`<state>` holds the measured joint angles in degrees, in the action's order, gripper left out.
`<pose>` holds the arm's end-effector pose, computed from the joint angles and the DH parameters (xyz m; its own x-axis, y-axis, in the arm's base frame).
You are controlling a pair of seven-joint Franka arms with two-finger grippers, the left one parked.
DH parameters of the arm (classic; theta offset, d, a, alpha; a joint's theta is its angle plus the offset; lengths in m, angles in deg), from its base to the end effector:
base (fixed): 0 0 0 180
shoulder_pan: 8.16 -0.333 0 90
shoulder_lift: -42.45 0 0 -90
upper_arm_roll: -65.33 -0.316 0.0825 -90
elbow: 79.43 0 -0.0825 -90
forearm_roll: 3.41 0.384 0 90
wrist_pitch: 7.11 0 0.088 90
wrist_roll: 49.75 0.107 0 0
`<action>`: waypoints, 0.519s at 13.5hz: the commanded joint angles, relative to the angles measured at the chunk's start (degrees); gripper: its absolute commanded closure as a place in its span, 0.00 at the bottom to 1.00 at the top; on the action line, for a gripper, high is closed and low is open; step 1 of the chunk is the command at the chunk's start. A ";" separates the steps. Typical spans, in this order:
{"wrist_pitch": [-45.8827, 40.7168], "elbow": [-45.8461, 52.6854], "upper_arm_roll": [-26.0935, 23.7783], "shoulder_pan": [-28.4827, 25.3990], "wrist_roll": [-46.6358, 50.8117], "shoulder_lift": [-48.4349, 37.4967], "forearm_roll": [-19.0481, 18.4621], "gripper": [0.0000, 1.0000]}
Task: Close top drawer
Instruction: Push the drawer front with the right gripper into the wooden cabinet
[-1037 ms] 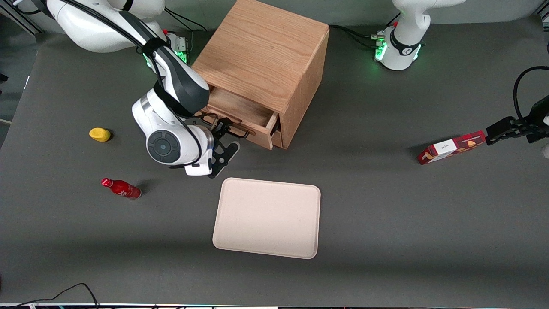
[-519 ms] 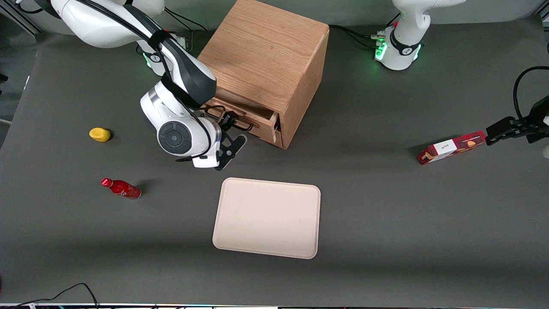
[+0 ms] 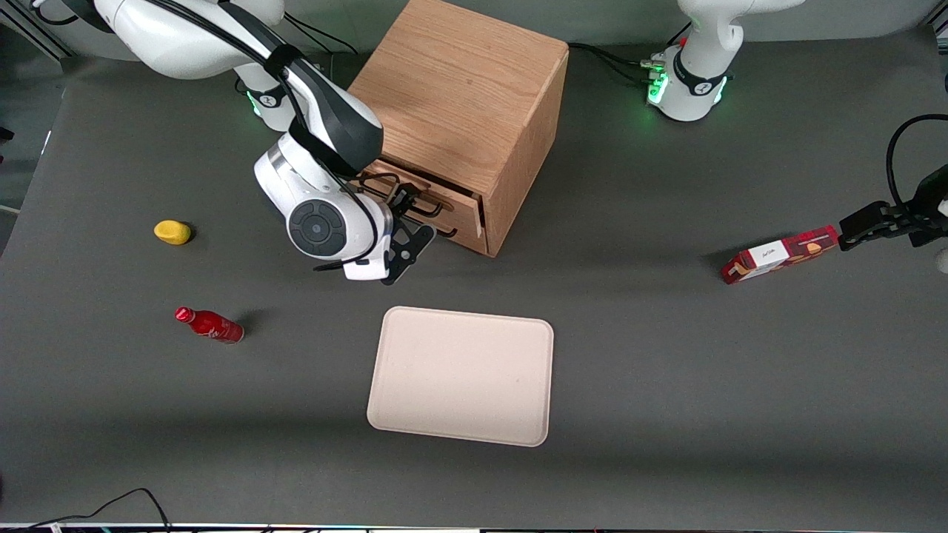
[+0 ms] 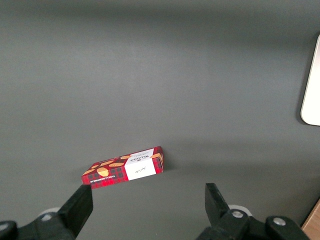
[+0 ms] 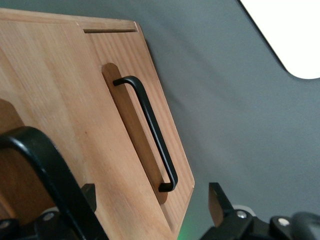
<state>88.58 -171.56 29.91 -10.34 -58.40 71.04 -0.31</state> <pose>0.5232 0.3512 0.3631 0.6390 0.7149 -0.2838 0.6146 -0.6964 -0.3705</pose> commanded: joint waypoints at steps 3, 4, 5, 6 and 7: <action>1.08 -2.27 -2.27 0.42 3.72 -1.16 -0.64 0.00; 1.08 -2.70 -2.71 0.59 3.90 -1.25 -0.64 0.00; 1.08 -2.79 -2.81 0.60 4.08 -1.34 -0.64 0.00; 1.08 -2.88 -3.33 0.60 4.16 -1.34 -0.64 0.00; 1.08 -3.14 -3.42 0.60 4.16 -1.52 -0.64 0.00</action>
<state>88.67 -172.09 28.08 -10.17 -56.37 70.99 -0.69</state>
